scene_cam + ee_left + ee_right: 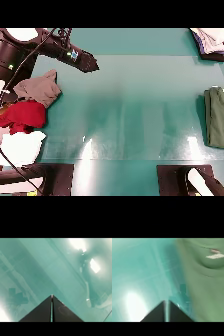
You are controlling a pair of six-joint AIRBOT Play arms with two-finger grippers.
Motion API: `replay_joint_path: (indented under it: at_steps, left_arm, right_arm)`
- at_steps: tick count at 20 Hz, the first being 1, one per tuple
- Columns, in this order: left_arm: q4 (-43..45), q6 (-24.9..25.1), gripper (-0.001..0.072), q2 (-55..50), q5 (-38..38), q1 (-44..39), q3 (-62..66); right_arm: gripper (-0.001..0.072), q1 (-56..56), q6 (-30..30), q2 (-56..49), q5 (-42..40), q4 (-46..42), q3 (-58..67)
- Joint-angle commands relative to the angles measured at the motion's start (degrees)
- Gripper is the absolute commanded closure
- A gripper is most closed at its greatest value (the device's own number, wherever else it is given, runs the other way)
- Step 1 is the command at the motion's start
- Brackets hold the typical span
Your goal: Fold the shirts.
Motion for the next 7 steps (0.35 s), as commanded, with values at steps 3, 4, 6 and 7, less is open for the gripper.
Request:
replay_joint_path:
  at_steps: [3, 4, 6, 7]
  left_arm:
    - [0.0, -0.02, 0.0681, 0.0, 0.96, 0.0, -0.02]
    - [0.0, -0.04, 0.0681, 0.0, 0.96, 0.0, -0.02]
    - [0.0, -0.04, 0.0681, 0.0, 0.96, 0.0, -0.02]
    - [0.0, -0.02, 0.0681, 0.0, 0.96, 0.0, -0.02]
  right_arm:
    - [0.0694, 14.6, 0.02, 0.39, 0.0, -0.09, -0.02]
    - [0.0694, 15.96, 0.02, 0.39, 0.0, -0.11, -0.02]
    - [0.0694, 17.25, 0.02, 0.39, 0.44, -0.09, -0.02]
    - [0.0694, 17.49, 0.02, 0.39, 0.79, -0.09, -0.02]
